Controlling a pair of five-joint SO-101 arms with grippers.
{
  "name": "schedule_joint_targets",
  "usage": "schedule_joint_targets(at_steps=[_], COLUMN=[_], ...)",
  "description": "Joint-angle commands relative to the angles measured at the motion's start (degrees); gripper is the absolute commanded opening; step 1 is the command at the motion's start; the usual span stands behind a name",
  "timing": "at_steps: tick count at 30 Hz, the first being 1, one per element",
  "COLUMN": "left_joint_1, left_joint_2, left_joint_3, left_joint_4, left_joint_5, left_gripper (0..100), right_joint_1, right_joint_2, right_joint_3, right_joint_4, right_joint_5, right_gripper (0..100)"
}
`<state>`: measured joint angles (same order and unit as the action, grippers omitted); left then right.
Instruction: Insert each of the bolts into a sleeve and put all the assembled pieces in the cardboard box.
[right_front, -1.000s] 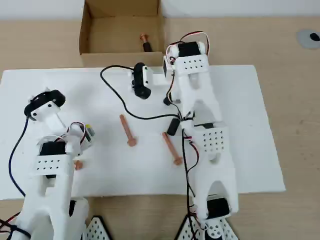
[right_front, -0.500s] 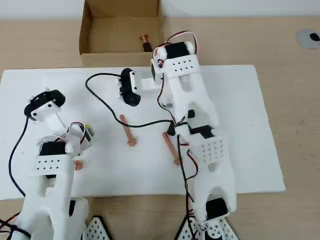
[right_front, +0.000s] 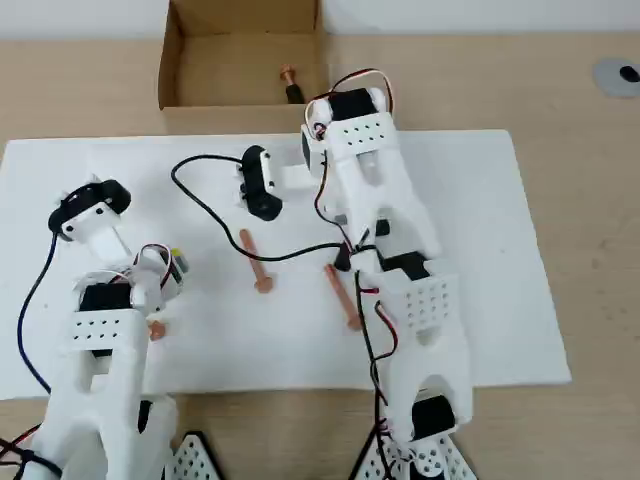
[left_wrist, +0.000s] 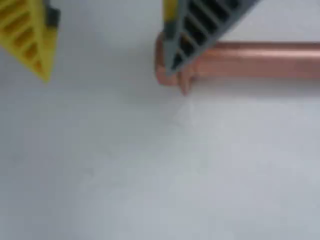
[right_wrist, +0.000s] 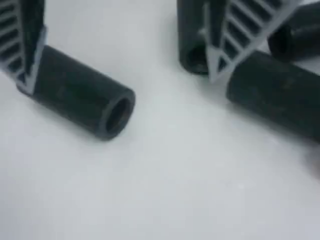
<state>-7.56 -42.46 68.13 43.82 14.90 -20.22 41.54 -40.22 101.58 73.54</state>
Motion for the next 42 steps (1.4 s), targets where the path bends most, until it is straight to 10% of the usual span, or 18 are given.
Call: schedule_joint_targets(at_steps=[1, 31, 42], left_joint_1=[0.0, 0.0, 0.0], left_joint_2=[-0.22, -0.22, -0.22], left_joint_3=[-0.18, -0.09, -0.09], left_joint_4=[0.35, 0.35, 0.35], left_joint_5=[0.0, 0.0, 0.0], left_gripper=[16, 16, 16], right_joint_1=[-0.4, 3.3, 3.21], right_joint_2=[-1.98, 4.62, -9.1], right_joint_3=[-0.4, -15.25, 4.88], right_joint_4=[0.35, 0.97, 0.88], right_joint_5=[0.79, -0.09, -23.56], right_gripper=[26.7, 26.7, 26.7])
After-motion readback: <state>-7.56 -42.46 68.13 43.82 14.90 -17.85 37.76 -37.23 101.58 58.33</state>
